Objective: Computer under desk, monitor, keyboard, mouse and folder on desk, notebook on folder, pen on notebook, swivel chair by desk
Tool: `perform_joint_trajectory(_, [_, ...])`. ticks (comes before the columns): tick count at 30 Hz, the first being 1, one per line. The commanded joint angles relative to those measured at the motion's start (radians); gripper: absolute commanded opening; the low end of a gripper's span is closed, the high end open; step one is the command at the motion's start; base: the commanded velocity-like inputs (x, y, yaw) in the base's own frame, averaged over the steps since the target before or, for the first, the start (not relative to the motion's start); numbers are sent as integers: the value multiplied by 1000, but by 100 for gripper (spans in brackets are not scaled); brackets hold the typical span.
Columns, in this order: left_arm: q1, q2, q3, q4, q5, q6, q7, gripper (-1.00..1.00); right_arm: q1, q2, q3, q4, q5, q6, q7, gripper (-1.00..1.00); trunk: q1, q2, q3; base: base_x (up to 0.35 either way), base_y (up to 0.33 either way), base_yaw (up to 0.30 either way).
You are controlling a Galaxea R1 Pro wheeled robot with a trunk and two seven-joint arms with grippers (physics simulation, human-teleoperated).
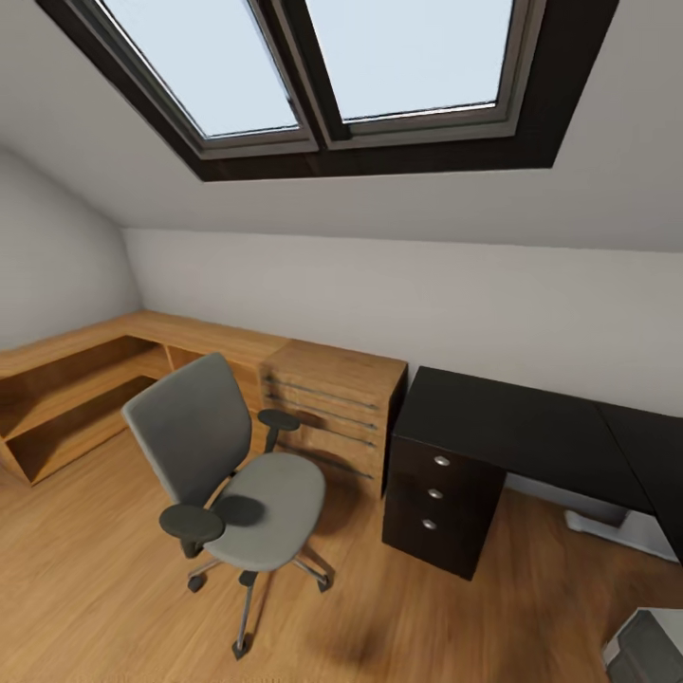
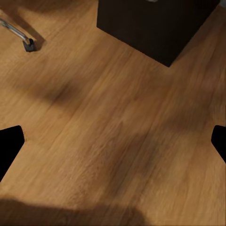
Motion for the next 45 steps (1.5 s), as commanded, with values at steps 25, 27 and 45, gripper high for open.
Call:
perform_joint_trajectory(25, [-1,3,2,1,-4,-2,12,100,-1,30,5,2,7,1,-16,100,0,-1,-33,0,0,189])
perform_joint_trajectory(27, [-1,2,1,1,-4,-2,13,100,-1,30,4,2,7,0,-16,100,0,-1,-35,0,0,226])
perform_joint_trajectory(45, [-1,-2,0,1,-4,-1,8,100,-1,23,2,1,0,-5,-19,100,0,-1,-35,0,0,271])
